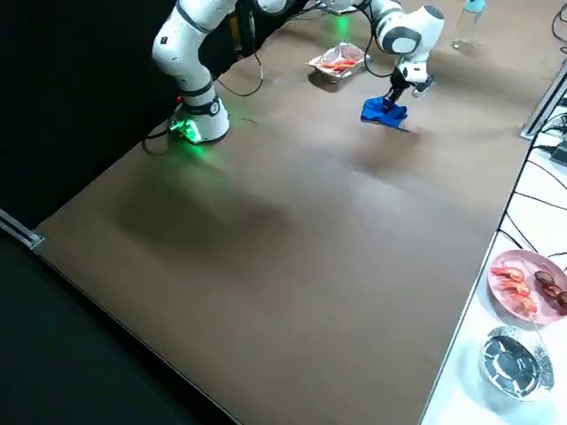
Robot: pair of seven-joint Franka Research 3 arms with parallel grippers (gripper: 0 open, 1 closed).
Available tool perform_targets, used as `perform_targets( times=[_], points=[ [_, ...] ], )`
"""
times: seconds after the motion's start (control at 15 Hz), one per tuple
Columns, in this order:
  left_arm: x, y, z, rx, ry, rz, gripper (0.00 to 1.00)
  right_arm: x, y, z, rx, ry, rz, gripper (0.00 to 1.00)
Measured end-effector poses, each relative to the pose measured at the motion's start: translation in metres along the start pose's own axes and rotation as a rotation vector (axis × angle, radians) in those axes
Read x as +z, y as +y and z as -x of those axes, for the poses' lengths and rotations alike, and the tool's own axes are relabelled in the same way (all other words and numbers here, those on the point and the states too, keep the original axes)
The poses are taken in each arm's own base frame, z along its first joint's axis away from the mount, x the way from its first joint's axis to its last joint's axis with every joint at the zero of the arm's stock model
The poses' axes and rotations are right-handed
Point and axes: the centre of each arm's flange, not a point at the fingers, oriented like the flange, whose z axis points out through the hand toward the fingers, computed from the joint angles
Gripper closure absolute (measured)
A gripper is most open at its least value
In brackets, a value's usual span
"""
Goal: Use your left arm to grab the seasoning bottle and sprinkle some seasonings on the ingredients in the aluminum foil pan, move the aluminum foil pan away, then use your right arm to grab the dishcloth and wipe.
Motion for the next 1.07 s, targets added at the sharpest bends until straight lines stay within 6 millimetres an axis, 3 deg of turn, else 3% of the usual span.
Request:
perform_targets(
  times=[0.27, 0.47, 0.67, 0.87, 1.07],
  points=[
    [0.0, 0.0, 0.0, -0.004, 0.0, 0.0, 0.0, -0.002, -0.006, -0.002, -0.003, 0.033, -0.033, 0.91],
    [0.0, 0.0, 0.0, -0.004, 0.0, 0.0, 0.0, -0.005, -0.025, 0.005, -0.001, 0.086, -0.087, 0.91],
    [0.0, 0.001, 0.0, -0.003, 0.0, 0.0, 0.0, -0.005, -0.062, 0.031, 0.036, 0.133, -0.145, 0.91],
    [0.0, 0.003, 0.0, 0.0, 0.0, 0.0, 0.0, -0.002, -0.109, 0.077, 0.05, 0.165, -0.195, 0.91],
    [0.0, 0.002, 0.0, 0.0, 0.0, 0.0, 0.0, 0.0, -0.122, 0.092, 0.057, 0.171, -0.207, 0.91]
  ],
)
